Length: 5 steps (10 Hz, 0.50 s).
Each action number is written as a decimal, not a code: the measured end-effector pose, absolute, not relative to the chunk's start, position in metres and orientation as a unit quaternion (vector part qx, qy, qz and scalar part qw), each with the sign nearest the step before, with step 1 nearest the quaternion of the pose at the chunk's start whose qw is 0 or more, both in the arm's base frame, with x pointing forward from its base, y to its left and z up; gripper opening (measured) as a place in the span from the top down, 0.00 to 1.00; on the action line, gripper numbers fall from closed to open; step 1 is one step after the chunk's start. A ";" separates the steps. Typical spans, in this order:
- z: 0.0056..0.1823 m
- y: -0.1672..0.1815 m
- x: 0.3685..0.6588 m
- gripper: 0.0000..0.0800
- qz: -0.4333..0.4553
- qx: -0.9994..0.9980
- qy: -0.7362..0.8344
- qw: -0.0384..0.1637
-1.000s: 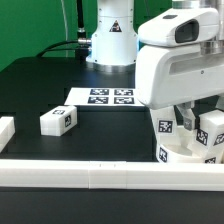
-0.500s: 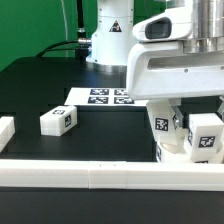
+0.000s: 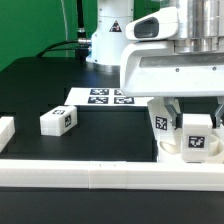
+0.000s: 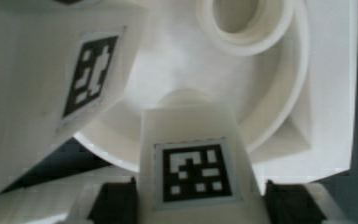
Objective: Assemble stool
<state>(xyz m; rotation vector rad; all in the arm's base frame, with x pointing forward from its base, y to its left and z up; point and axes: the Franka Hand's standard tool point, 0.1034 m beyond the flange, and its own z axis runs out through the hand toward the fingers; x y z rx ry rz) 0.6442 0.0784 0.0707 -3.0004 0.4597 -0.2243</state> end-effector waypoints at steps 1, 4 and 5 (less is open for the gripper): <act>0.071 0.080 0.644 0.45 -0.074 -0.986 0.143 0.049; 0.089 0.074 0.643 0.20 -0.082 -0.989 0.112 0.052; 0.100 0.068 0.639 0.20 -0.084 -0.990 0.099 0.053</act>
Offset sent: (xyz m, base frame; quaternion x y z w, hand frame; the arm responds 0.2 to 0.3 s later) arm -0.0233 -0.0056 0.0283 0.0307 -0.0270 -0.0252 0.9988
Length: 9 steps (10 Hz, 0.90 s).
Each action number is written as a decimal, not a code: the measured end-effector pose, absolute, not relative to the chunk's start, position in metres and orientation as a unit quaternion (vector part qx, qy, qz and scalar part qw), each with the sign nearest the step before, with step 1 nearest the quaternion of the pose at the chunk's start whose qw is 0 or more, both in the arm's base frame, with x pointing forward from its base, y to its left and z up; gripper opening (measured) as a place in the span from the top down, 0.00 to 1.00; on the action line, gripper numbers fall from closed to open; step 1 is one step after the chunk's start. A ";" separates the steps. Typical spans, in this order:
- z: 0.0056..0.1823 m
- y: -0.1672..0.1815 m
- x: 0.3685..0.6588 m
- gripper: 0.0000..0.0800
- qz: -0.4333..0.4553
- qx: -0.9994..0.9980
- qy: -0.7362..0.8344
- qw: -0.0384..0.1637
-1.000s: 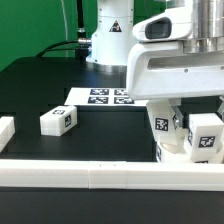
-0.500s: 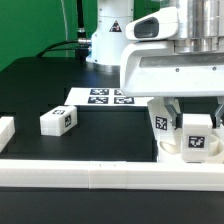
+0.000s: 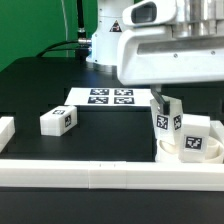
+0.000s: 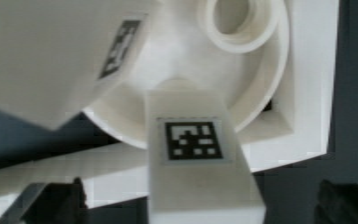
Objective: Assemble stool
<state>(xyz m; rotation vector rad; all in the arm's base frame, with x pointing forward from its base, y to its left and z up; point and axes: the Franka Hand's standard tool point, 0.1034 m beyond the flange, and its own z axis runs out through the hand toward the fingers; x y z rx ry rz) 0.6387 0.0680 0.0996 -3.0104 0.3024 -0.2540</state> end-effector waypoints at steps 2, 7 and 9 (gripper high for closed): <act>0.123 0.045 0.630 0.19 -0.077 -0.993 0.073 0.050; 0.127 0.019 0.624 0.19 -0.073 -0.994 0.069 0.049; 0.127 0.019 0.624 0.19 -0.073 -0.994 0.069 0.049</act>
Offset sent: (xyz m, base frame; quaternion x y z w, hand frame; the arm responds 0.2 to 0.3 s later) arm -0.0336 -0.0636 0.0095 -0.0006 -0.0480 0.0127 0.9988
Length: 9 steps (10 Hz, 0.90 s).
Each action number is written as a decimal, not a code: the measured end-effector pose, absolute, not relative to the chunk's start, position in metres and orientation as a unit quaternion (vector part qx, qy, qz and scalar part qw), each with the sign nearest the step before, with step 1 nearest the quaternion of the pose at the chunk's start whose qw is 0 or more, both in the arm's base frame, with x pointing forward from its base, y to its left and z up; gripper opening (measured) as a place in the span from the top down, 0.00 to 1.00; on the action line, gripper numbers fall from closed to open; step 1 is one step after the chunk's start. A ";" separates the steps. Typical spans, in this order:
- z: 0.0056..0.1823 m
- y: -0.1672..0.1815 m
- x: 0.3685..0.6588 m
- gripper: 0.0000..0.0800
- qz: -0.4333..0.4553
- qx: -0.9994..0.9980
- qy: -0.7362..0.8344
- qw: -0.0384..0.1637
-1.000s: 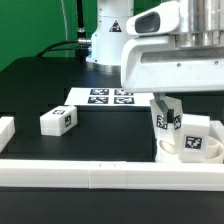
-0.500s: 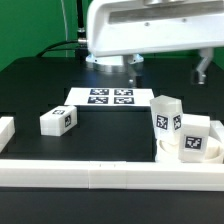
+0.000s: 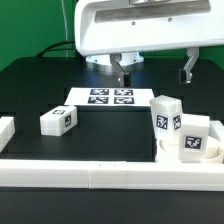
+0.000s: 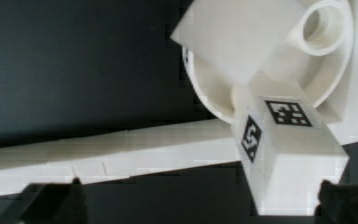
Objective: Assemble stool
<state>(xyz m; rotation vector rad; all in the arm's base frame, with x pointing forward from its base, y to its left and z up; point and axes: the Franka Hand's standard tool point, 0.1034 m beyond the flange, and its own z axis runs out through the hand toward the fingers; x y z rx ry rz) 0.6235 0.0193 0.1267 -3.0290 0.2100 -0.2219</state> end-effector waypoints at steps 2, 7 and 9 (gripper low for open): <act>0.122 0.003 0.602 0.19 -0.074 -0.995 0.053 0.050; 0.094 -0.100 0.540 0.19 -0.065 -0.997 0.025 0.036; 0.093 -0.097 0.541 0.19 -0.064 -0.997 0.023 0.037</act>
Offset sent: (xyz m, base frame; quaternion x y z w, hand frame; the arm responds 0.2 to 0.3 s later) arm -0.0679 -0.0945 -0.0112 0.0157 -0.0178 -0.0265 0.9994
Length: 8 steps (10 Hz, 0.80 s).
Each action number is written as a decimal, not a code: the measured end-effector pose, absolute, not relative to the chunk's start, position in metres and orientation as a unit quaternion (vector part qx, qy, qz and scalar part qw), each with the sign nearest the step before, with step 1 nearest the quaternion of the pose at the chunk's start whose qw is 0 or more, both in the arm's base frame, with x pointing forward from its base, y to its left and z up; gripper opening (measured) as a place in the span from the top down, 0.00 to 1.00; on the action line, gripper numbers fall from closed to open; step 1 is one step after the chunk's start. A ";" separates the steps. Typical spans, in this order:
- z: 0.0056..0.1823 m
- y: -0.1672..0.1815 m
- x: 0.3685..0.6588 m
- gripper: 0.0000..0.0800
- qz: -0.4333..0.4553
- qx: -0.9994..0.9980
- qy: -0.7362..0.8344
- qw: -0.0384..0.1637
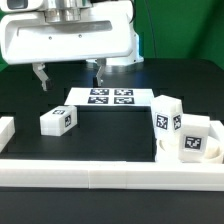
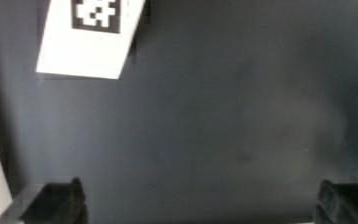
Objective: Assemble stool
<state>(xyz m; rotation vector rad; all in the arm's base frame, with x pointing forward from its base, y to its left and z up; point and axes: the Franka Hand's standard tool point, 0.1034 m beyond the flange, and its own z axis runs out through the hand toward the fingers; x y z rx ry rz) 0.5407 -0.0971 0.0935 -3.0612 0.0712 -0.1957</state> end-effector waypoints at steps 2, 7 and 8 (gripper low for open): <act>0.093 -0.097 0.541 0.19 -0.064 -0.997 0.023 0.037; 0.085 -0.172 0.506 0.19 -0.035 -0.995 0.073 0.053; 0.084 -0.177 0.504 0.19 -0.041 -0.995 0.076 0.045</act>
Offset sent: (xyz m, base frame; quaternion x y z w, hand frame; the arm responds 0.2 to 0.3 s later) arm -0.0304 -0.0535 -0.0101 0.0195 -0.0059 0.0602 0.9980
